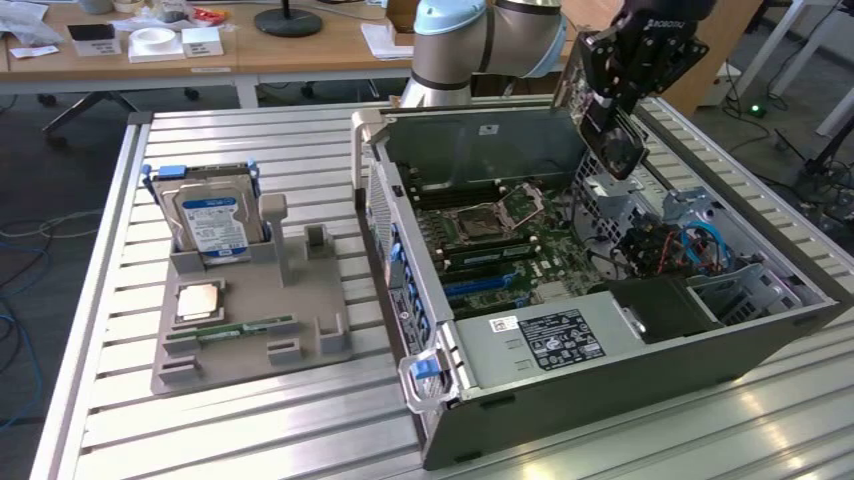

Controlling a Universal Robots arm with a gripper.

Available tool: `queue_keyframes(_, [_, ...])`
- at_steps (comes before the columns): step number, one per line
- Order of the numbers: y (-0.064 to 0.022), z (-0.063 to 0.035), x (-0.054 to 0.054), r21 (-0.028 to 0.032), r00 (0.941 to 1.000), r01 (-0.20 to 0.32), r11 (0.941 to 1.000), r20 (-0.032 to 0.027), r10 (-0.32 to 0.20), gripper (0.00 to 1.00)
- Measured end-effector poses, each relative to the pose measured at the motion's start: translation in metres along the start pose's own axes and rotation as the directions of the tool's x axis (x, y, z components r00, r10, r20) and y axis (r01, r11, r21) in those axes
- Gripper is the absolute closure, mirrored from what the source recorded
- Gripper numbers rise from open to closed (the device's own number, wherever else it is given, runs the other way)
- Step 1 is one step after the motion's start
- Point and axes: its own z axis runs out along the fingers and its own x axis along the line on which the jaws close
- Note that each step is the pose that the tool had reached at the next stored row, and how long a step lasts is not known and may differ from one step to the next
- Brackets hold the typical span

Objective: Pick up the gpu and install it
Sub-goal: 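Pick up the gpu and move the gpu toward the slot, then insert the gpu into the slot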

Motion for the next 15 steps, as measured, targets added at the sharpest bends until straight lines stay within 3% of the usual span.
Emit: queue_keyframes(15, [-0.0001, 0.0023, 0.0000, 0.0001, 1.0000, 0.000, 1.0000, 0.0000, 0.000, 0.73])
